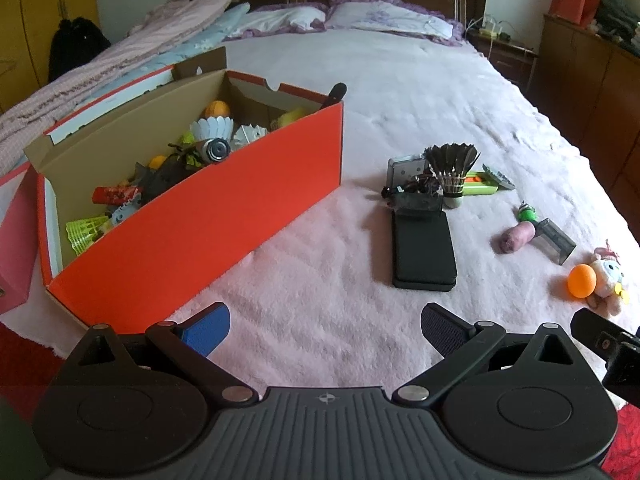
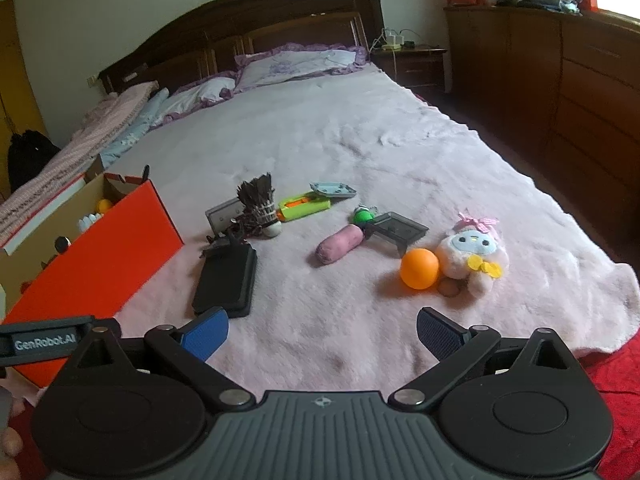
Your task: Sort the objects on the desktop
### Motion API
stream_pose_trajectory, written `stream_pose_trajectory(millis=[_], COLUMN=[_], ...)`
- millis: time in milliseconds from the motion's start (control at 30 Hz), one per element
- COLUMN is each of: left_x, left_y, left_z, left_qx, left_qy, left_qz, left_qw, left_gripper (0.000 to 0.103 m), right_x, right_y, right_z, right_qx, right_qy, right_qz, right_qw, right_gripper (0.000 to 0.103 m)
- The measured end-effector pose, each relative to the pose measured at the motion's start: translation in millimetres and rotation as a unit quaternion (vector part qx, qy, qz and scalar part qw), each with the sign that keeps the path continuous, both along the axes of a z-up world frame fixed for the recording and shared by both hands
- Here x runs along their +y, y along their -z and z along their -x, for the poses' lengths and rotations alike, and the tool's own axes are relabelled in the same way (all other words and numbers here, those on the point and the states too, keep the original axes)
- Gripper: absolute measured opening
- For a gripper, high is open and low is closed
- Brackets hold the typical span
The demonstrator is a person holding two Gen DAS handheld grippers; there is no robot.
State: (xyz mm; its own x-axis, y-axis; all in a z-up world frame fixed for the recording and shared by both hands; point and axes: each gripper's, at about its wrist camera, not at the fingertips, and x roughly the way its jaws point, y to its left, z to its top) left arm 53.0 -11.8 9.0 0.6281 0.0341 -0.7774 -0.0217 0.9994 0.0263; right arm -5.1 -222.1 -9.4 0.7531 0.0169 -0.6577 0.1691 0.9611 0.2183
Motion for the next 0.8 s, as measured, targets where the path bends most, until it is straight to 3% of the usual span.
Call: stream_pose_trajectory(millis=[267, 567, 800], left_x=[-2.0, -17.8, -39.6], left_y=[9.1, 20.2, 32.7], left_z=[-6.9, -17.9, -28.0], left_qx=[0.010, 0.023, 0.034], left_qy=[0.004, 0.023, 0.046], left_qz=[0.001, -0.002, -0.008], left_qw=[0.9999, 0.9995, 0.9983], left_gripper=[0.103, 0.103, 0.103], right_x=[0.2, -8.3, -42.2], right_y=[11.6, 24.0, 38.3], right_z=[-6.6, -15.2, -19.3], right_qx=[0.015, 0.025, 0.036], right_qy=[-0.017, -0.010, 0.036], right_qz=[-0.014, -0.012, -0.007], right_qw=[1.000, 1.000, 0.999], right_gripper=[0.083, 0.081, 0.080])
